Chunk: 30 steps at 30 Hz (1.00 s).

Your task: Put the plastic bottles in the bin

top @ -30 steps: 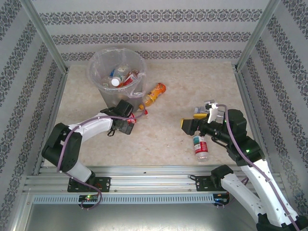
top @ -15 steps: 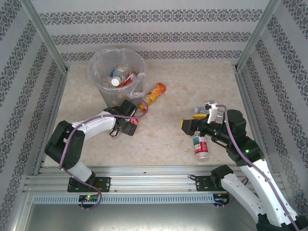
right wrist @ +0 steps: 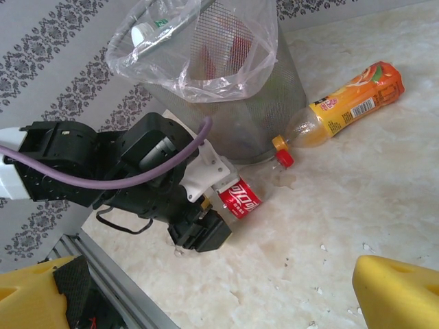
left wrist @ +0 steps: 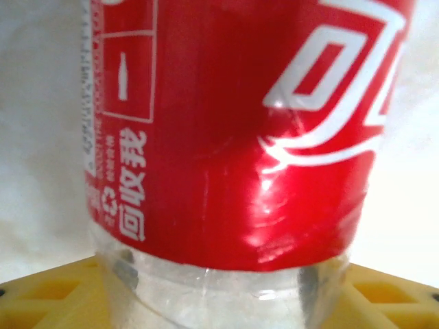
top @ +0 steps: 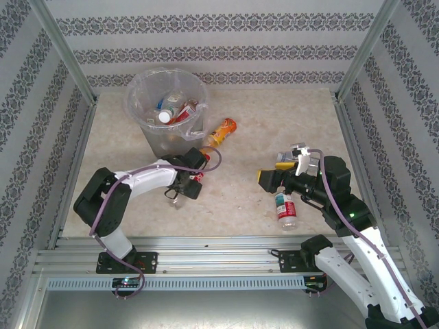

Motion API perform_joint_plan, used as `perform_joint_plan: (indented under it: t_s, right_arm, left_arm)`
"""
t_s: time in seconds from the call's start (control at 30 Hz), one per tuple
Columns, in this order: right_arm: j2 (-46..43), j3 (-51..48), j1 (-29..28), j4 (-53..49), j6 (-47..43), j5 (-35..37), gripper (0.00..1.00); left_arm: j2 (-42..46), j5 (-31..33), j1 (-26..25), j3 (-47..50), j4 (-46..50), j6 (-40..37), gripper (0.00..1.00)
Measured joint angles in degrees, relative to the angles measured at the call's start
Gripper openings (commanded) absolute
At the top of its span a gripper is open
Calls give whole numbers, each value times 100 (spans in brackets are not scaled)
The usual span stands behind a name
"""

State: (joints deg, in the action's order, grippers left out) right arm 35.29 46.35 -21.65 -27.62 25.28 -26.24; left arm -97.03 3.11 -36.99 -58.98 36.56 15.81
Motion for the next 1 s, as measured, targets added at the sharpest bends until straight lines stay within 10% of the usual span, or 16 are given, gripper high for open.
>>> perform_joint_plan:
  t_s: [1.0]
  right_arm:
    - [-201, -13, 0, 90, -17, -17, 98]
  left_arm:
    - [975, -1217, -682, -3189, 424, -177, 51]
